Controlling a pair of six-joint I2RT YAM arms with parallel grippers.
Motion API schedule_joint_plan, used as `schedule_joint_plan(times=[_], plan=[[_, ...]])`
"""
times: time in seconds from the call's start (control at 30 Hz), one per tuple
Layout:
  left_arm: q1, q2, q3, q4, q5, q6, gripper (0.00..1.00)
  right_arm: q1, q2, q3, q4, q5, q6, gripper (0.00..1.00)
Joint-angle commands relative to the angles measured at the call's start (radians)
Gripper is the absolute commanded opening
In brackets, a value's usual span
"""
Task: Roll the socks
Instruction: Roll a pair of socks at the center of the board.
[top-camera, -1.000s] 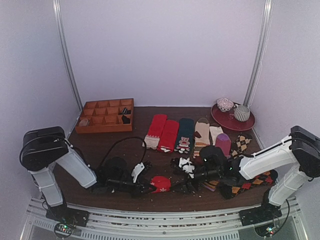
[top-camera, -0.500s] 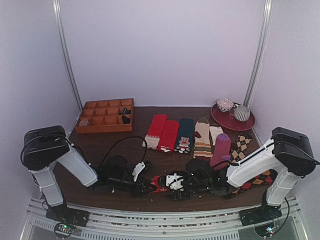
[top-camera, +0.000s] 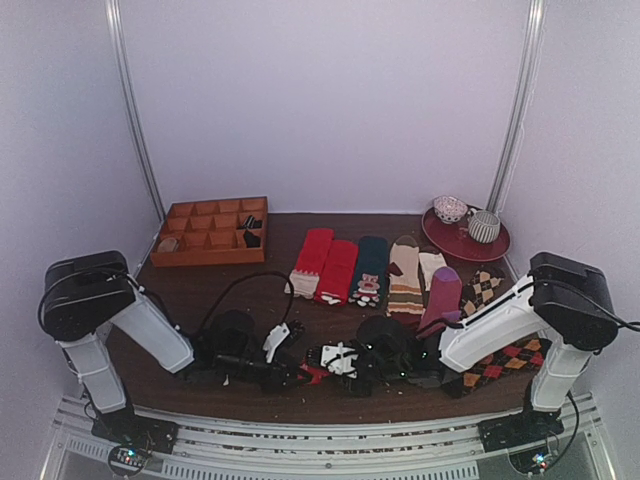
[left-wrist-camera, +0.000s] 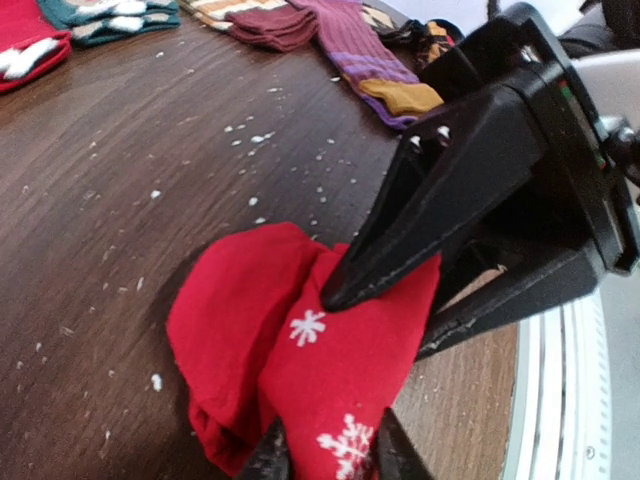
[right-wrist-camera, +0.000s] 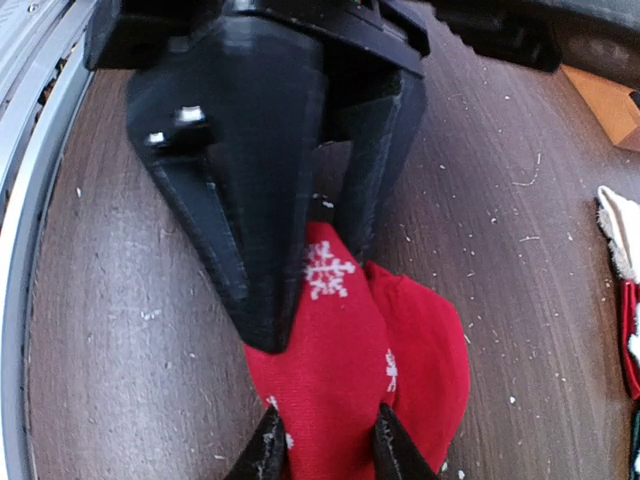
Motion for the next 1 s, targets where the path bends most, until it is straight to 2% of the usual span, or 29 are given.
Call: schedule_joint_plan(times=[0.0, 0.03, 0.07, 0.13, 0.17, 0.27, 0.43, 0.63, 0.8, 0.97], plan=[[-0.002, -0.071, -0.044, -0.289, -0.150, 0.066, 0.44, -0.007, 0.048, 0.032, -0.192, -0.065, 0.102, 0.18], [-0.002, -0.112, -0.043, -0.301, -0.180, 0.084, 0.55, -0.011, 0.051, 0.037, -0.220, -0.086, 0.124, 0.18], [-0.002, -0.149, -0.045, -0.307, -0.209, 0.104, 0.63, -0.018, 0.057, 0.046, -0.245, -0.114, 0.146, 0.18], [-0.002, -0.236, -0.065, -0.293, -0.238, 0.146, 0.96, -0.041, 0.081, 0.077, -0.322, -0.171, 0.198, 0.17], [-0.003, -0.280, -0.081, -0.270, -0.242, 0.165, 0.98, -0.053, 0.099, 0.102, -0.381, -0.197, 0.218, 0.17], [-0.007, -0.392, -0.138, -0.170, -0.250, 0.230, 0.98, -0.081, 0.154, 0.165, -0.510, -0.263, 0.276, 0.18], [-0.015, -0.429, -0.185, -0.028, -0.254, 0.333, 0.98, -0.136, 0.255, 0.284, -0.704, -0.323, 0.345, 0.18], [-0.015, -0.297, -0.137, 0.025, -0.190, 0.424, 0.85, -0.171, 0.327, 0.338, -0.800, -0.362, 0.376, 0.18], [-0.016, -0.168, -0.103, 0.088, -0.161, 0.440, 0.83, -0.174, 0.369, 0.368, -0.842, -0.397, 0.385, 0.17], [-0.015, -0.132, -0.087, 0.131, -0.156, 0.444, 0.80, -0.181, 0.395, 0.384, -0.877, -0.410, 0.379, 0.17]])
